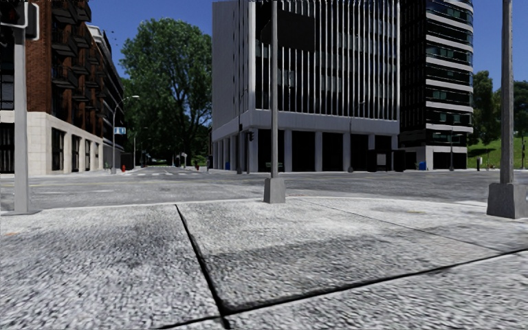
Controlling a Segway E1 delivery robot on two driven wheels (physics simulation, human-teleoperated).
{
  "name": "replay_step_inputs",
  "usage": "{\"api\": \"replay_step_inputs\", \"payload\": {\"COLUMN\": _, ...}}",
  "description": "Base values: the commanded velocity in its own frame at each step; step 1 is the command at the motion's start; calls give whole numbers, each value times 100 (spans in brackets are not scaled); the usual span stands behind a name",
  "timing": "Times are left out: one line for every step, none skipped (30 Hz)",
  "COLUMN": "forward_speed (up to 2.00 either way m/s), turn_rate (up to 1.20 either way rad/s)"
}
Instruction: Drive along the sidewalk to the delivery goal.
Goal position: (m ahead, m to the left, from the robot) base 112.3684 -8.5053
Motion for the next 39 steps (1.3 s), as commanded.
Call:
{"api": "replay_step_inputs", "payload": {"forward_speed": 109, "turn_rate": -70}}
{"api": "replay_step_inputs", "payload": {"forward_speed": 109, "turn_rate": -70}}
{"api": "replay_step_inputs", "payload": {"forward_speed": 109, "turn_rate": -70}}
{"api": "replay_step_inputs", "payload": {"forward_speed": 109, "turn_rate": -70}}
{"api": "replay_step_inputs", "payload": {"forward_speed": 109, "turn_rate": -70}}
{"api": "replay_step_inputs", "payload": {"forward_speed": 109, "turn_rate": -70}}
{"api": "replay_step_inputs", "payload": {"forward_speed": 109, "turn_rate": -70}}
{"api": "replay_step_inputs", "payload": {"forward_speed": 109, "turn_rate": -70}}
{"api": "replay_step_inputs", "payload": {"forward_speed": 109, "turn_rate": -70}}
{"api": "replay_step_inputs", "payload": {"forward_speed": 109, "turn_rate": -70}}
{"api": "replay_step_inputs", "payload": {"forward_speed": 109, "turn_rate": -70}}
{"api": "replay_step_inputs", "payload": {"forward_speed": 109, "turn_rate": -70}}
{"api": "replay_step_inputs", "payload": {"forward_speed": 109, "turn_rate": -70}}
{"api": "replay_step_inputs", "payload": {"forward_speed": 109, "turn_rate": -70}}
{"api": "replay_step_inputs", "payload": {"forward_speed": 109, "turn_rate": -66}}
{"api": "replay_step_inputs", "payload": {"forward_speed": 109, "turn_rate": -58}}
{"api": "replay_step_inputs", "payload": {"forward_speed": 109, "turn_rate": -59}}
{"api": "replay_step_inputs", "payload": {"forward_speed": 109, "turn_rate": -59}}
{"api": "replay_step_inputs", "payload": {"forward_speed": 109, "turn_rate": -59}}
{"api": "replay_step_inputs", "payload": {"forward_speed": 109, "turn_rate": -59}}
{"api": "replay_step_inputs", "payload": {"forward_speed": 109, "turn_rate": -59}}
{"api": "replay_step_inputs", "payload": {"forward_speed": 109, "turn_rate": -59}}
{"api": "replay_step_inputs", "payload": {"forward_speed": 109, "turn_rate": -59}}
{"api": "replay_step_inputs", "payload": {"forward_speed": 109, "turn_rate": -59}}
{"api": "replay_step_inputs", "payload": {"forward_speed": 109, "turn_rate": -59}}
{"api": "replay_step_inputs", "payload": {"forward_speed": 109, "turn_rate": -54}}
{"api": "replay_step_inputs", "payload": {"forward_speed": 109, "turn_rate": -54}}
{"api": "replay_step_inputs", "payload": {"forward_speed": 109, "turn_rate": -24}}
{"api": "replay_step_inputs", "payload": {"forward_speed": 113, "turn_rate": -2}}
{"api": "replay_step_inputs", "payload": {"forward_speed": 119, "turn_rate": 0}}
{"api": "replay_step_inputs", "payload": {"forward_speed": 119, "turn_rate": 0}}
{"api": "replay_step_inputs", "payload": {"forward_speed": 124, "turn_rate": 0}}
{"api": "replay_step_inputs", "payload": {"forward_speed": 125, "turn_rate": 0}}
{"api": "replay_step_inputs", "payload": {"forward_speed": 125, "turn_rate": 0}}
{"api": "replay_step_inputs", "payload": {"forward_speed": 125, "turn_rate": 0}}
{"api": "replay_step_inputs", "payload": {"forward_speed": 125, "turn_rate": -19}}
{"api": "replay_step_inputs", "payload": {"forward_speed": 125, "turn_rate": -29}}
{"api": "replay_step_inputs", "payload": {"forward_speed": 124, "turn_rate": -40}}
{"api": "replay_step_inputs", "payload": {"forward_speed": 124, "turn_rate": -40}}
